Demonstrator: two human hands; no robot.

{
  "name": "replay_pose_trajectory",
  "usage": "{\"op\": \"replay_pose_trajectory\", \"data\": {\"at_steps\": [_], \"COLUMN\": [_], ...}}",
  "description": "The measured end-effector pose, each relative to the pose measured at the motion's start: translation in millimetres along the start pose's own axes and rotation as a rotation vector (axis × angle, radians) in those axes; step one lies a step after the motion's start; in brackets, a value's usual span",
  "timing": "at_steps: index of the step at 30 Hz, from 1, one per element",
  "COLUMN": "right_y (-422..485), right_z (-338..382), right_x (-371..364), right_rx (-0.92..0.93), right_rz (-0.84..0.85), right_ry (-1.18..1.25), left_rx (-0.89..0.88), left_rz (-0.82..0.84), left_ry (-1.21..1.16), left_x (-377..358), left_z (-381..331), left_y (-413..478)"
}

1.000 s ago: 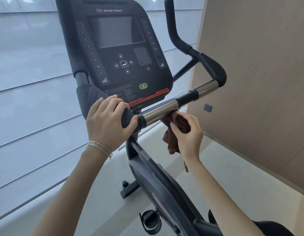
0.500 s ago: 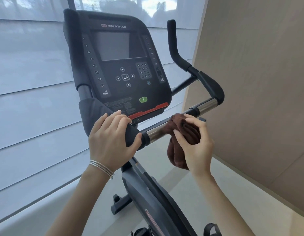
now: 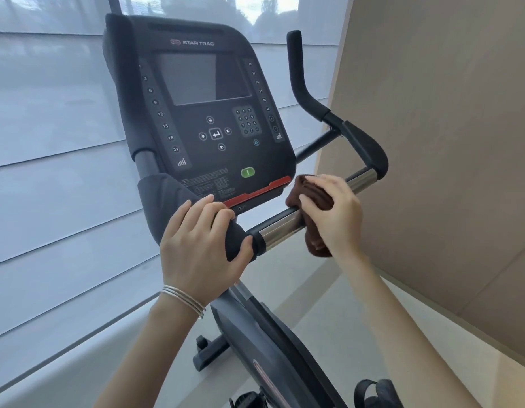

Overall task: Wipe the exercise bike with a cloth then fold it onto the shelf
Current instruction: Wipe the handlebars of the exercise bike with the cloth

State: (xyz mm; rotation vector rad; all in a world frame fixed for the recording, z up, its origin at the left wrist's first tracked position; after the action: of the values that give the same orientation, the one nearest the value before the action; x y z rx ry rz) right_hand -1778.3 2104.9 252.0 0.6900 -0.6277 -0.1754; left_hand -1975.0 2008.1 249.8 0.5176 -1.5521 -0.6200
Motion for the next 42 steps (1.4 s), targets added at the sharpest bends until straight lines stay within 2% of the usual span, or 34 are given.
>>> {"op": "replay_pose_trajectory", "data": {"at_steps": [3, 7, 14, 19, 22, 29, 34, 37, 42], "right_y": [-15.2, -9.3, 13.3, -12.8, 0.8, -10.2, -23.8, -10.3, -29.6], "right_z": [3.0, -9.7, -48.3, -54.9, -61.0, -59.7, -62.0, -59.5, -34.4], "right_x": [-8.4, -1.4, 14.6, 12.4, 20.6, 1.3, 5.3, 18.8, 17.7], "right_rx": [0.095, 0.147, -0.025, 0.027, 0.1, -0.017, 0.049, -0.002, 0.038], "right_rz": [-0.009, 0.024, -0.104, -0.055, -0.016, -0.225, -0.06, 0.031, 0.043], "right_ry": [-0.035, 0.038, 0.015, 0.197, 0.135, 0.017, -0.051, -0.047, 0.025], "left_rx": [-0.004, 0.005, 0.035, 0.052, 0.043, 0.046, 0.03, 0.011, -0.058], "left_rz": [0.028, 0.086, 0.331, 0.306, 0.287, 0.291, 0.292, 0.319, 0.323], "left_ry": [0.026, 0.053, 0.148, 0.185, 0.202, 0.195, 0.188, 0.157, 0.101], "left_x": [-1.7, -4.3, -12.9, -14.3, -15.2, -13.7, -11.9, -10.2, -7.3], "left_z": [-4.8, -12.4, -37.5, -40.9, -41.5, -43.9, -45.2, -43.4, -37.8], "left_y": [0.7, 4.9, 19.4, 21.5, 19.9, 18.4, 18.1, 17.3, 16.0]}}
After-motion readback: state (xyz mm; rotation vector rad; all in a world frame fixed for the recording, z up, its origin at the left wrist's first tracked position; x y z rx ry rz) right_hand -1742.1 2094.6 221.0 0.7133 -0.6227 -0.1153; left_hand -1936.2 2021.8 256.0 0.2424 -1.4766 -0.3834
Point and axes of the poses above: each hand's wrist, its own y-axis towards the middle knuckle, its own x-axis out of the back of the hand, z = x × y, the point moved 3 cm from there along y, towards the middle knuckle, and after that the axes turned 4 degrees about z, right-handed, at the moved point
